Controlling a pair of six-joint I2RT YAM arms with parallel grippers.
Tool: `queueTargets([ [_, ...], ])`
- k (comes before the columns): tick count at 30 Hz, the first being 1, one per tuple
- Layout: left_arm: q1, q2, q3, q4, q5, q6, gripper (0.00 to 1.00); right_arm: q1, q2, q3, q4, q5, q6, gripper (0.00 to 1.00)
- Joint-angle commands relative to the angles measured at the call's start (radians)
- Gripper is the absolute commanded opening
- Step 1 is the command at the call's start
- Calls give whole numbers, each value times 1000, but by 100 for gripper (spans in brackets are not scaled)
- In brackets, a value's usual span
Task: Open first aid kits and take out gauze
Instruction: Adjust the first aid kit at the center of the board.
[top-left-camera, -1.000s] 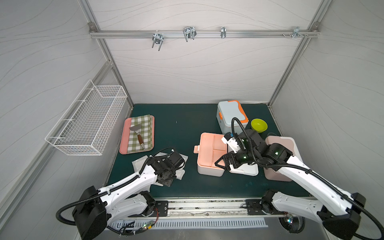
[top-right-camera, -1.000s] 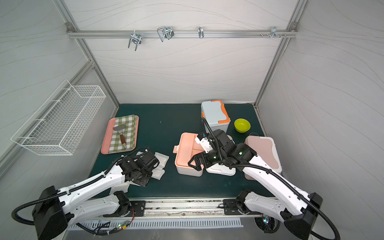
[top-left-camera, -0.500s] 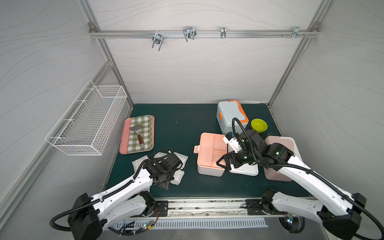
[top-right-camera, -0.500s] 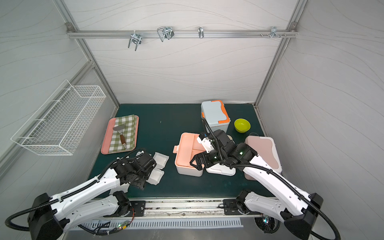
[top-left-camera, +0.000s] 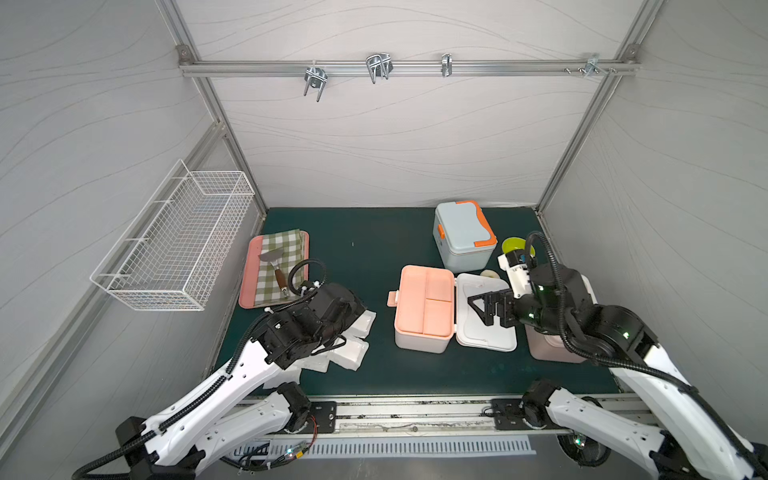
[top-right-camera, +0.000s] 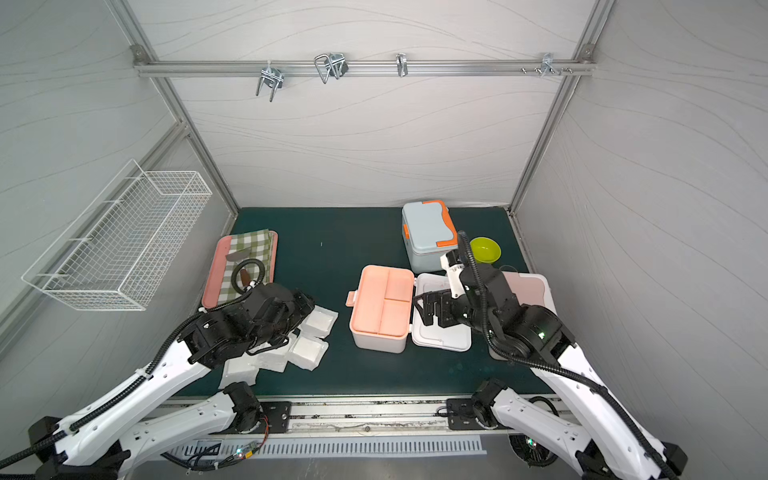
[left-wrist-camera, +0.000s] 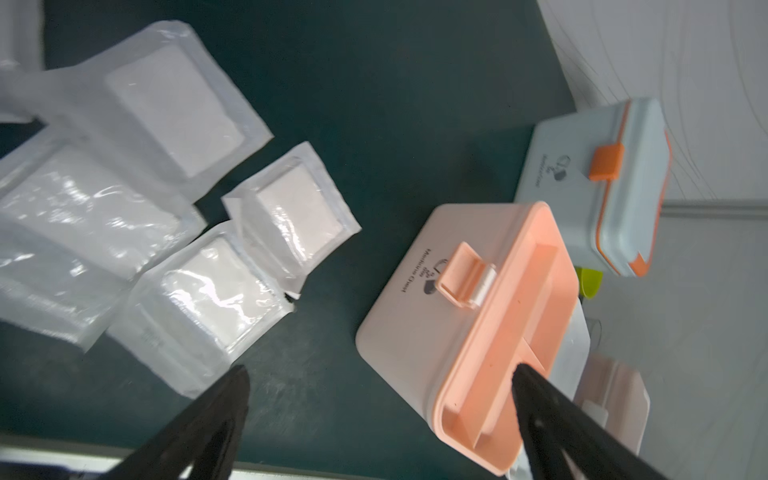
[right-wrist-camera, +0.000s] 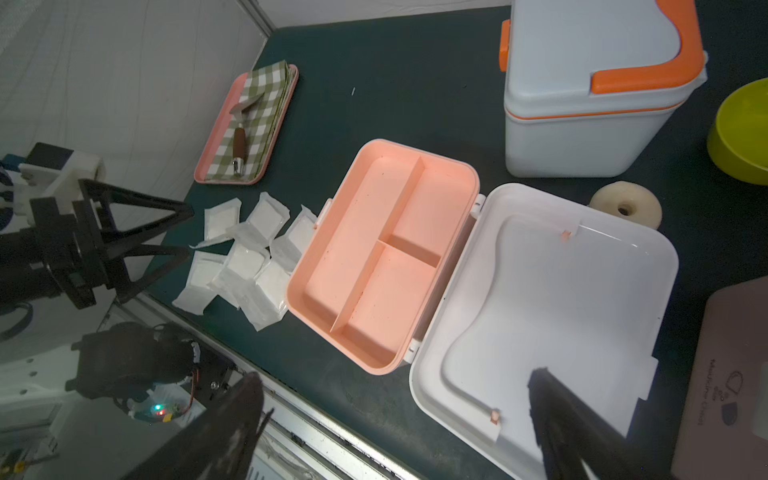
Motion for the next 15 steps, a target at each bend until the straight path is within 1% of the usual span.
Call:
queueTargets([
  [1, -3, 57, 42, 192, 143, 328, 99, -89, 49, -21, 7, -143, 0, 99],
  [3, -3, 113, 55, 239, 236, 388, 99, -128, 82, -40, 39, -223, 0, 99],
  [7, -2, 238, 69, 323, 394, 444, 97, -140, 166, -53, 100, -297, 15, 98],
  [9, -2, 291, 72, 354, 446, 451, 95, -141, 214, -45, 109, -302, 18, 92],
  [12, -3, 348, 66, 394, 491, 450, 93, -133, 283, -34, 125, -296, 28, 79],
  [15, -3, 374, 33, 452, 516, 435, 93, -83, 336, -18, 139, -218, 42, 78],
])
